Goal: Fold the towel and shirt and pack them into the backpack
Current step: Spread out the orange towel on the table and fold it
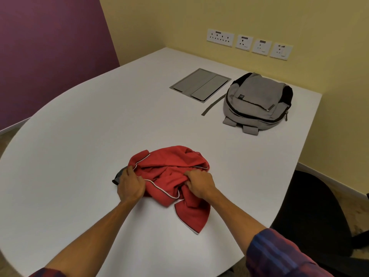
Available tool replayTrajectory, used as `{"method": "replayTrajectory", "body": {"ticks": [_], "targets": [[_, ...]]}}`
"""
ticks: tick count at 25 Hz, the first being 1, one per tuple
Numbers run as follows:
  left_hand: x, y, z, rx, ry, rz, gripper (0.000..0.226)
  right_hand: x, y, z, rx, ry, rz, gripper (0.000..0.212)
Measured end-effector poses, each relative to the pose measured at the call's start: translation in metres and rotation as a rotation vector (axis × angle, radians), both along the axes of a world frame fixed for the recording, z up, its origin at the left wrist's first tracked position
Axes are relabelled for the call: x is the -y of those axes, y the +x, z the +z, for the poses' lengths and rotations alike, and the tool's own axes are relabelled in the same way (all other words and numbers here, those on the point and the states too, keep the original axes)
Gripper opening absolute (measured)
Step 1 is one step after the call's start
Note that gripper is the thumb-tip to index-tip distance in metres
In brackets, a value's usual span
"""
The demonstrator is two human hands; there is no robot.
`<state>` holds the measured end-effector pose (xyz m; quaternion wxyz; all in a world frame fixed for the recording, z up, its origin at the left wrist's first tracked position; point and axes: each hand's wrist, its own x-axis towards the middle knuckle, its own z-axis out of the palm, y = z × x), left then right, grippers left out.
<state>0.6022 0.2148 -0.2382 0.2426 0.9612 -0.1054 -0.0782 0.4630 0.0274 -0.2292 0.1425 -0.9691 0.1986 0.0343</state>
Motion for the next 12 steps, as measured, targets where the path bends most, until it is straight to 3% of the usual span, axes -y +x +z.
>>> {"method": "replayTrajectory", "body": {"ticks": [5, 9, 12], "targets": [[-0.006, 0.019, -0.020, -0.189, -0.076, -0.081, 0.068, 0.045, 0.012, 0.032, 0.264, 0.255, -0.124, 0.031], [0.003, 0.031, -0.063, -0.352, 0.142, -0.156, 0.056, 0.100, 0.021, 0.058, 0.534, 0.491, -0.327, 0.030], [0.008, 0.036, -0.084, -0.327, 0.256, -0.146, 0.044, 0.148, 0.020, 0.061, 0.632, 0.541, -0.654, 0.029]]}}
